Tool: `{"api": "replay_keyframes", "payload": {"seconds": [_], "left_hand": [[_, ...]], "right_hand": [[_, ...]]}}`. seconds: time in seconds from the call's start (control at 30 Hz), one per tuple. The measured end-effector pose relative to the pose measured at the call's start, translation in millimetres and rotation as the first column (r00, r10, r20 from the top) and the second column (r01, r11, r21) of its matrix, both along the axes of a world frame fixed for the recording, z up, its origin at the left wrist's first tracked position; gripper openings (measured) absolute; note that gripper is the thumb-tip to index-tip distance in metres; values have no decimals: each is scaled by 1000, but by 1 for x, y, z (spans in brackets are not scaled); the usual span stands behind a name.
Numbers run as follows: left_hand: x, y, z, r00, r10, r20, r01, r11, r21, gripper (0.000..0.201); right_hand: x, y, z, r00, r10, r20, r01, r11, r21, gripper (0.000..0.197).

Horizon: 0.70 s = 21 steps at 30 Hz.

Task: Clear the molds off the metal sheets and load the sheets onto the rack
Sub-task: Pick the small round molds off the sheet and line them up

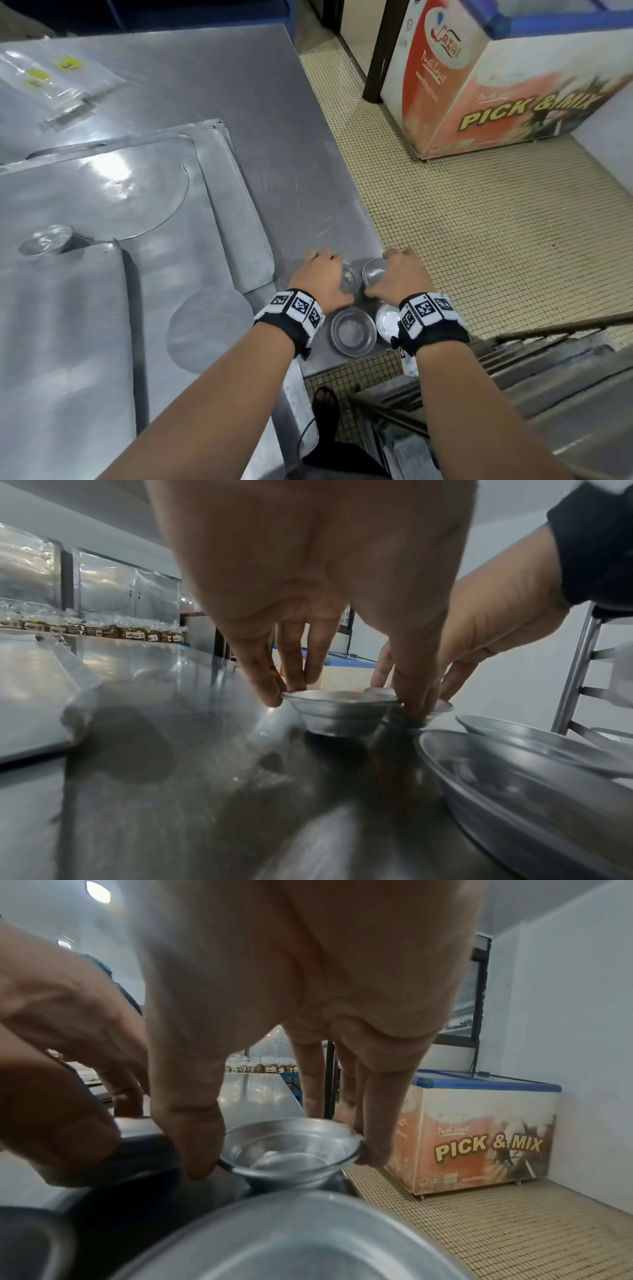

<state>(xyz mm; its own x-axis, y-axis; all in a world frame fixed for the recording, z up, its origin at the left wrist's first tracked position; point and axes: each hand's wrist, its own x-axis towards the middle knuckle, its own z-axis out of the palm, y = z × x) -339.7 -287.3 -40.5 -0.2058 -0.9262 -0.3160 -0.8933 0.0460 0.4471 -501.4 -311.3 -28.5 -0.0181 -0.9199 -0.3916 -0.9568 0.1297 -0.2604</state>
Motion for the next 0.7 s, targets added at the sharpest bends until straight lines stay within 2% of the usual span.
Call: {"api": "replay_keyframes", "payload": {"seconds": [0.2, 0.6, 0.7], "left_hand": [[-1, -3, -6, 1000, -20, 13, 20, 1000, 0, 63], [4, 6, -7, 998, -68, -14, 68, 997, -33, 58], [9, 10, -3, 998, -65, -3, 64, 996, -67, 55]], "right_hand": [[2, 1, -3, 1000, -7, 23, 7, 1000, -15, 79], [4, 2, 6, 1000, -18, 8, 18, 999, 50, 82], [8, 4, 11, 1000, 17, 24, -16, 1000, -15, 70]]}}
